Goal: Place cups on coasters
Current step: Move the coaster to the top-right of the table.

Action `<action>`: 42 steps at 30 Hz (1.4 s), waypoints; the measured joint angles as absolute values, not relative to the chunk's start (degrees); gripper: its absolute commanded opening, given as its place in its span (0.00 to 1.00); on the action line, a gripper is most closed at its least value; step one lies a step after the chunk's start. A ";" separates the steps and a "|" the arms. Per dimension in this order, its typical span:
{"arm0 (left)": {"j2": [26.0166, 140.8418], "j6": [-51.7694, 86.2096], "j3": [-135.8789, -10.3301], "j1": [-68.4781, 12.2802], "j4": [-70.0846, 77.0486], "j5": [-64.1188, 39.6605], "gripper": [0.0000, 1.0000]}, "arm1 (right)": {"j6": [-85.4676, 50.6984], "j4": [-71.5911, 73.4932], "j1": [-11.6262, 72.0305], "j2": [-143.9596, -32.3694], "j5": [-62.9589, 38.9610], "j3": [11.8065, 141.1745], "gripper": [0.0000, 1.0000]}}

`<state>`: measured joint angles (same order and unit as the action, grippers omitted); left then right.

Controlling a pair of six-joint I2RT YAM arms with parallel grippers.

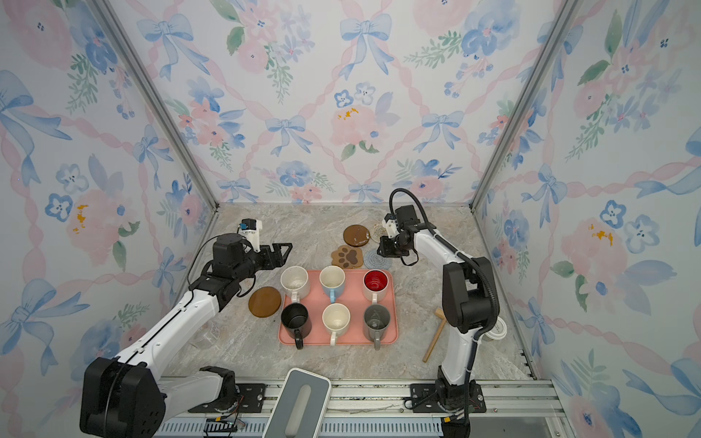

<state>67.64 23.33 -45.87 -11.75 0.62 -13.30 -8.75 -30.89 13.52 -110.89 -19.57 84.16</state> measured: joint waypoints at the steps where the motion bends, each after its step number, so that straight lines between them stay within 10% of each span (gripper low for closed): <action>1: 67.64 23.44 -45.87 -11.90 0.58 -13.28 0.87 | -9.15 -30.92 13.41 -111.50 -19.44 84.38 0.21; 15: 67.64 23.92 -47.90 -13.23 -0.51 -12.36 0.88 | -14.61 -30.46 11.99 -119.31 -17.76 89.23 0.00; 42: 67.66 24.34 -48.58 -15.25 -1.02 -10.57 0.87 | -16.97 -34.33 9.72 -123.52 -12.60 92.27 0.00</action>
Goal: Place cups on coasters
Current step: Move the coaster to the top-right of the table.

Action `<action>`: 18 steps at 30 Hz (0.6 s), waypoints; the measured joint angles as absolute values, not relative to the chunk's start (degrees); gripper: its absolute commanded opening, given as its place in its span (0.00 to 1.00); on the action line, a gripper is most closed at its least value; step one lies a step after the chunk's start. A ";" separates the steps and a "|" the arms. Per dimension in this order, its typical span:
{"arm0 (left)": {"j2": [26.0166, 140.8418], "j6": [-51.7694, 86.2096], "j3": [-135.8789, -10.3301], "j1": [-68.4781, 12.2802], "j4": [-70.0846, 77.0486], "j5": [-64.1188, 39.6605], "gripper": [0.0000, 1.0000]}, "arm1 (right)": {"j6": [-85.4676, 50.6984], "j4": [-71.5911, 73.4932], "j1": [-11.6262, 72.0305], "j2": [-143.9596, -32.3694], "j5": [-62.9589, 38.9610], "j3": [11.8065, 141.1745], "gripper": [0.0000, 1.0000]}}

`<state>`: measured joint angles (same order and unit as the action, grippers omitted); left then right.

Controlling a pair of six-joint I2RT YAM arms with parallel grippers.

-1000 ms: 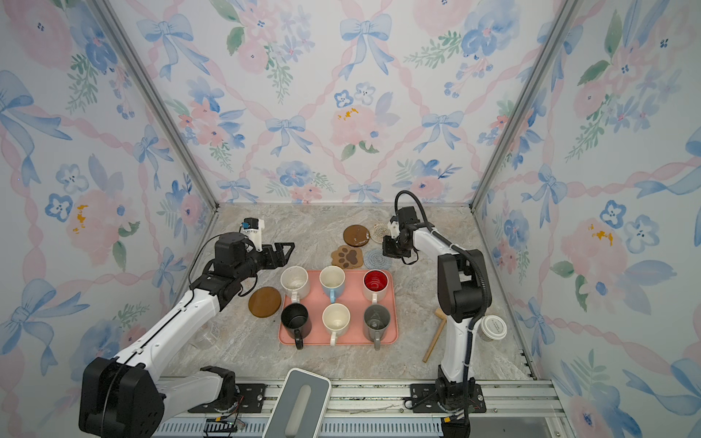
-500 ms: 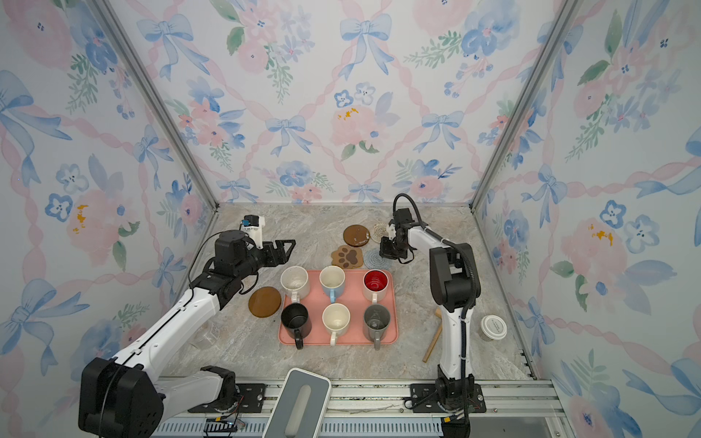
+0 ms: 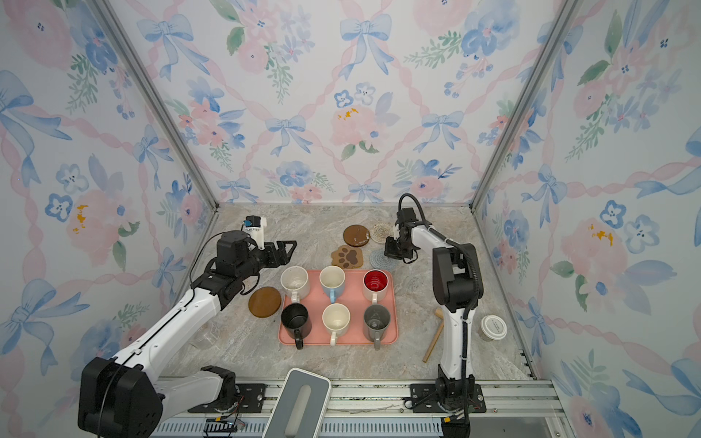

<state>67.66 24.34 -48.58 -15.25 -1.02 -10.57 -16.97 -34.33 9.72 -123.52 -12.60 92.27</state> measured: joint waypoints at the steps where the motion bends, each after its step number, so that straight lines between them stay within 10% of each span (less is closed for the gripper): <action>1: 67.66 24.34 -48.58 -15.35 -0.99 -10.46 0.87 | -16.99 -34.61 9.23 -123.39 -12.21 92.16 0.00; 18: 67.64 24.34 -48.58 -15.90 -1.02 -9.50 0.87 | -16.99 -37.98 2.24 -121.86 -7.42 91.24 0.00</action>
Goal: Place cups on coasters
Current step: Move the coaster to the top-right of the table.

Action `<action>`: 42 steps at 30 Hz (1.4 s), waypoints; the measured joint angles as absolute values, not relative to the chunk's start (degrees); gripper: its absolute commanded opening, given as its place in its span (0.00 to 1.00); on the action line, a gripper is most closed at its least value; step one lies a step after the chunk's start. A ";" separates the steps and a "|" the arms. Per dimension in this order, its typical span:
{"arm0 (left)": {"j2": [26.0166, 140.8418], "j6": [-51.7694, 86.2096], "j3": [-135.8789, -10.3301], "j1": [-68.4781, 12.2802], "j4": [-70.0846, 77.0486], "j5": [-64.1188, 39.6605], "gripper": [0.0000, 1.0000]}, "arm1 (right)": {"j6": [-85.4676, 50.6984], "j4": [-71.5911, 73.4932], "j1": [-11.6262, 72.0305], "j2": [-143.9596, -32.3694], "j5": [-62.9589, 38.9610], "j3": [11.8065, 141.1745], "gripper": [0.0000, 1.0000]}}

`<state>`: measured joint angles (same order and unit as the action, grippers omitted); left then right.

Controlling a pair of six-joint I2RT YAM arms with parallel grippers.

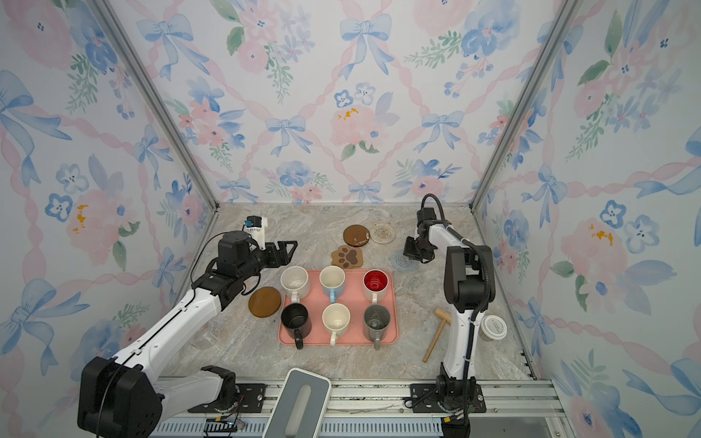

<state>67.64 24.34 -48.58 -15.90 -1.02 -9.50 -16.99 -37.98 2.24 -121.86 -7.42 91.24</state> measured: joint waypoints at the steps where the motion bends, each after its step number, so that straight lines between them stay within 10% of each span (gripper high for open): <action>1: 67.64 24.34 -48.58 -15.99 -1.02 -9.39 0.87 | -17.02 -38.02 1.83 -121.86 -7.27 91.26 0.00; 42: 64.16 24.32 -49.41 -18.00 -3.14 -6.42 0.87 | -20.62 -31.22 -2.39 -117.89 -12.27 89.84 0.00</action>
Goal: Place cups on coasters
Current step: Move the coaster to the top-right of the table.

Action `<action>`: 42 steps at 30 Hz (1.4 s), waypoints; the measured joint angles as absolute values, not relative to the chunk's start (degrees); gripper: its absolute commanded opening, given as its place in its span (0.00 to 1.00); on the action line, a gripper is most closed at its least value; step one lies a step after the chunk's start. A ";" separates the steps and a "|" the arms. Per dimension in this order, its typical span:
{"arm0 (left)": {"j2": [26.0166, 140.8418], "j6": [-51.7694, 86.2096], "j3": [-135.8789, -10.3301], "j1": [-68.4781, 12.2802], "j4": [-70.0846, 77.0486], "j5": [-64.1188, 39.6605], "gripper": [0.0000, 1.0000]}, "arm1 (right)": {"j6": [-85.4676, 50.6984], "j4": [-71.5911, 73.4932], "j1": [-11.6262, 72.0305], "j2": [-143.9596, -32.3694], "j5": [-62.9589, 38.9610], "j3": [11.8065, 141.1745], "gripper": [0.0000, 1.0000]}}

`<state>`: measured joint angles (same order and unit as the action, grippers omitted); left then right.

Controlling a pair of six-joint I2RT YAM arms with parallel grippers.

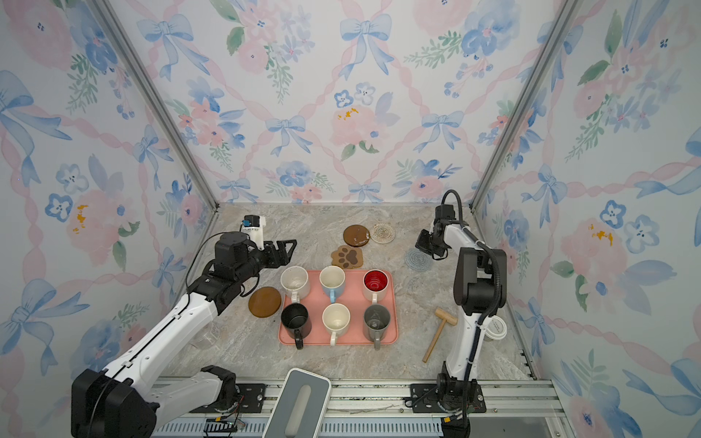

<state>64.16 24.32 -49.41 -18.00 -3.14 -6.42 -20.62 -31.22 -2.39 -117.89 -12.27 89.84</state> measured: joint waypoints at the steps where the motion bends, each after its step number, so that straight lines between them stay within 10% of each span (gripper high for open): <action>1: 64.14 24.32 -49.43 -18.11 -3.14 -6.42 0.87 | -20.78 -30.87 -1.61 -117.30 -12.45 90.37 0.00; 42: 62.39 25.15 -49.41 -19.75 -4.03 -5.30 0.87 | -32.97 -26.89 11.81 -142.96 -7.40 120.86 0.00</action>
<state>62.39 25.15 -49.41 -19.75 -4.03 -5.30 -32.97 -26.89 11.81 -142.96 -7.40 120.86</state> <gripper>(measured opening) 0.868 0.045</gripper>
